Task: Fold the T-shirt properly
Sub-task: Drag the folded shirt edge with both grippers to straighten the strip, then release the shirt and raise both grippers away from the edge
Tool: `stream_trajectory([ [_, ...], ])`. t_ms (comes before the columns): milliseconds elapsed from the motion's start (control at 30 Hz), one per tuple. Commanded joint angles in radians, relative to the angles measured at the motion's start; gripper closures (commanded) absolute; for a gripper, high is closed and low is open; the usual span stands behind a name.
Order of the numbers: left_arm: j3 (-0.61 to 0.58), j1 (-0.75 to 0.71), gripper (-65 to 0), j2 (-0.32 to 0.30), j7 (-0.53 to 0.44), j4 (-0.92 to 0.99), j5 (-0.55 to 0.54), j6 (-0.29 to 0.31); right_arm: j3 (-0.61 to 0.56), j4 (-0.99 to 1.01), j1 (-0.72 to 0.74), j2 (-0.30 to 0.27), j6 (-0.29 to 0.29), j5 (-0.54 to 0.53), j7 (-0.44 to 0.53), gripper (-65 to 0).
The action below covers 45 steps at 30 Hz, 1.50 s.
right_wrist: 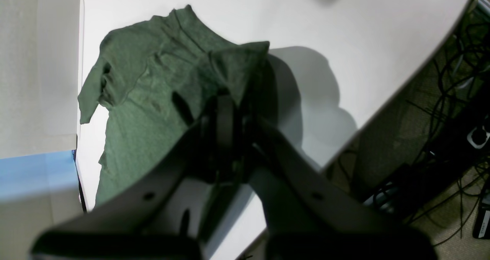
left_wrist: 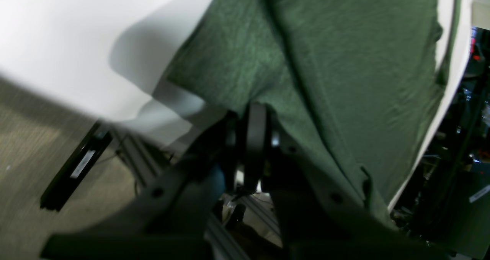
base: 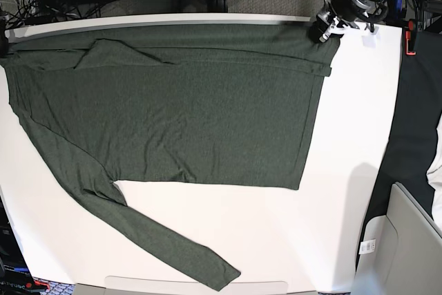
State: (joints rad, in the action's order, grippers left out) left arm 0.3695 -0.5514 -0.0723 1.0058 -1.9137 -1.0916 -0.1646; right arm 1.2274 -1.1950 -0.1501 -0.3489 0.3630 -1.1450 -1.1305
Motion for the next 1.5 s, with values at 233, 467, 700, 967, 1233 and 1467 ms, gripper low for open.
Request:
stream_trajectory([
  [233,0.007,0.0,-3.7,-0.008,-0.003,-0.017,-0.084,-0.005,0.005,-0.016,-0.015,-0.035,0.005,-0.03,0.02,-0.7],
  [467,0.007,0.004,-11.2,-0.008,0.071,-0.017,-0.084,-0.006,0.007,-0.016,-0.016,-0.029,0.005,-0.028,-0.009,-20.9],
  [700,0.013,0.001,-13.4,-0.008,0.101,-0.017,-0.083,-0.008,0.012,-0.016,-0.016,-0.029,0.005,-0.03,-0.013,-19.9],
  [967,0.119,-0.014,-13.6,-0.008,0.112,-0.017,-0.084,-0.002,0.013,-0.016,-0.059,-0.035,0.005,-0.088,-0.012,-17.9],
  [1233,0.125,-0.016,-17.6,-0.008,0.175,-0.091,-0.086,0.0,0.064,-0.016,-0.102,-0.055,0.005,-0.117,-0.015,-18.2],
  [1467,0.127,-0.019,-17.5,-0.008,0.176,-0.097,-0.088,0.0,0.07,-0.016,-0.164,-0.057,0.017,-0.186,-0.015,-18.2],
])
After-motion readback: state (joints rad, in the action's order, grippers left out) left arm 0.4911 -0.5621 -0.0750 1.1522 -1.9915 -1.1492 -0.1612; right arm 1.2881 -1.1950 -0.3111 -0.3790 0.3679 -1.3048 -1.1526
